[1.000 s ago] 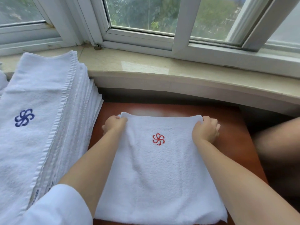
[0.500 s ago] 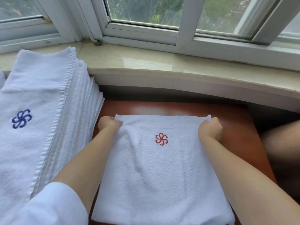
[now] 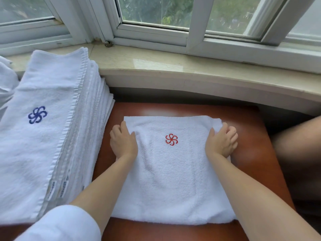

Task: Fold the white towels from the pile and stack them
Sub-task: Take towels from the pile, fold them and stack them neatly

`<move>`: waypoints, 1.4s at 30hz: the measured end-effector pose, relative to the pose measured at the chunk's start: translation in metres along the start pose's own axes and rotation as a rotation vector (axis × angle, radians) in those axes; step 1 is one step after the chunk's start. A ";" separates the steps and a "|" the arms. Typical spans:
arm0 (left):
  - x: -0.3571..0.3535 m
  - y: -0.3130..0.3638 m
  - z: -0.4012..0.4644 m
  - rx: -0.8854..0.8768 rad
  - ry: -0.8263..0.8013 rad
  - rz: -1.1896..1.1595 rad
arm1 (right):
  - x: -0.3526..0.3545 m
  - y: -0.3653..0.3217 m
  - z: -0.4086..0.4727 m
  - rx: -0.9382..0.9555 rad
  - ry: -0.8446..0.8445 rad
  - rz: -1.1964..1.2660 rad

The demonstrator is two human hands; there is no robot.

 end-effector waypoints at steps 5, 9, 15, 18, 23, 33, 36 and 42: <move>0.006 0.003 -0.069 -0.334 -0.100 0.065 | 0.022 0.018 -0.035 0.300 -0.098 -0.096; 0.008 -0.012 -0.126 -0.450 -0.235 0.151 | 0.030 0.046 -0.078 0.399 -0.294 -0.232; 0.008 -0.040 -0.189 -0.287 -0.478 0.273 | 0.038 0.099 -0.154 0.425 -0.368 -0.369; 0.007 -0.042 -0.217 -0.309 -0.527 0.244 | 0.044 0.115 -0.182 0.379 -0.275 -0.242; 0.005 -0.066 -0.238 -0.302 -0.546 0.302 | 0.061 0.142 -0.200 -0.043 -0.036 0.197; 0.010 -0.059 -0.248 -0.275 -0.540 0.235 | 0.077 0.174 -0.154 -0.384 0.005 0.620; 0.023 -0.061 -0.241 -0.085 -0.280 -0.010 | 0.078 0.187 -0.146 -0.444 -0.079 0.524; 0.039 -0.089 -0.200 0.419 -0.113 -0.356 | 0.068 0.166 -0.151 -0.377 -0.358 0.569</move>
Point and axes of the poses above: each hand's wrist, its own z-axis towards the middle knuckle, its own x-axis out of the back of the hand, y = z × x, the point moved 1 cm from there along z, towards the middle knuckle, and after that the axes turned 2 degrees about -x, right-handed, at the moved point
